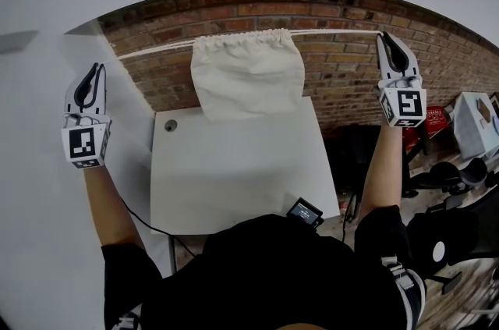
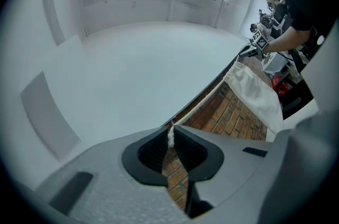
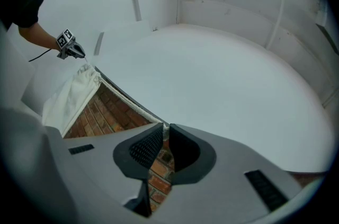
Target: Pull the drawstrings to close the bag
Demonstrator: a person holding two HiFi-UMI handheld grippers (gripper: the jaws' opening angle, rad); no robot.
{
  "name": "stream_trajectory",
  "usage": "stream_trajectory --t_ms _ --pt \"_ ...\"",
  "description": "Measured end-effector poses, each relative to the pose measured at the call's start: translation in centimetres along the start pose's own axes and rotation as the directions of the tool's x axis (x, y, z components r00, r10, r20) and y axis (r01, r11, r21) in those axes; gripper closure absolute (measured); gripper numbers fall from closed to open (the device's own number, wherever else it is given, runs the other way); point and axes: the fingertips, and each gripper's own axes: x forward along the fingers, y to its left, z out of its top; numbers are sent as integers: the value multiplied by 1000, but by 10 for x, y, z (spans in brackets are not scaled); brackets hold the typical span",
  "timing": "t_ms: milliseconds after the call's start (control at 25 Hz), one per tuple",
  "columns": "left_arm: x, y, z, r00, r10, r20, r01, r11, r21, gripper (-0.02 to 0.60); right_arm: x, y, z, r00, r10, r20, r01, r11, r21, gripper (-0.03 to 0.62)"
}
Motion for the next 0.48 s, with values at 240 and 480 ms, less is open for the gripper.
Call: stream_trajectory --t_ms 240,480 --pt "0 7 -8 1000 11 2 -11 1000 -17 535 -1 -4 -5 1000 -17 1 17 999 42 553" --pt "2 11 -11 1000 15 9 -15 999 -35 535 -3 -12 -12 999 -39 -11 40 998 57 553"
